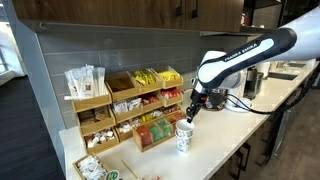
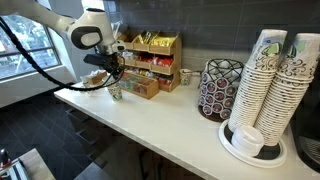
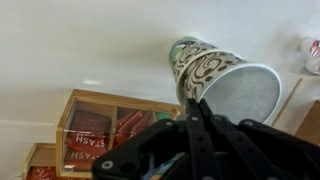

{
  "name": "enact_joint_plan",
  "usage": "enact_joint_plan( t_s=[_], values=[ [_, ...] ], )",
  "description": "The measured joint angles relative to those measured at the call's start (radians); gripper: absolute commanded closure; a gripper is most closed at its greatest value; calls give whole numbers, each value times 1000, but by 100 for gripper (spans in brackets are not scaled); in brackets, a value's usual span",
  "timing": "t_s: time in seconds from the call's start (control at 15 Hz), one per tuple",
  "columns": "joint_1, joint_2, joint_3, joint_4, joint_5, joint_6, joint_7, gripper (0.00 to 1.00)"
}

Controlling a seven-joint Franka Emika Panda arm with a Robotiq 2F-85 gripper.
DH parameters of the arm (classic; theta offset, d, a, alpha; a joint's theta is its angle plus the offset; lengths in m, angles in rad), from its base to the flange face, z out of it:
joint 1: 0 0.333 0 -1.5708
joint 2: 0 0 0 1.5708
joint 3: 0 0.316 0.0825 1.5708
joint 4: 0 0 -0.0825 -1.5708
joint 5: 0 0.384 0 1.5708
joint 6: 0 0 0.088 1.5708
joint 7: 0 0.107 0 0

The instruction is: Remove the top styrofoam cup from the stack of two cups and place it on the table to the right, pick up the cup on the left and stack it on the right styrofoam cup

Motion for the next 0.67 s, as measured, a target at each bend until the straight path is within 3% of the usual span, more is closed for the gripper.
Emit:
enact_joint_plan(
  t_s=[0.67],
  values=[
    [-17, -185, -48, -16, -8, -23, 21, 99]
  ],
)
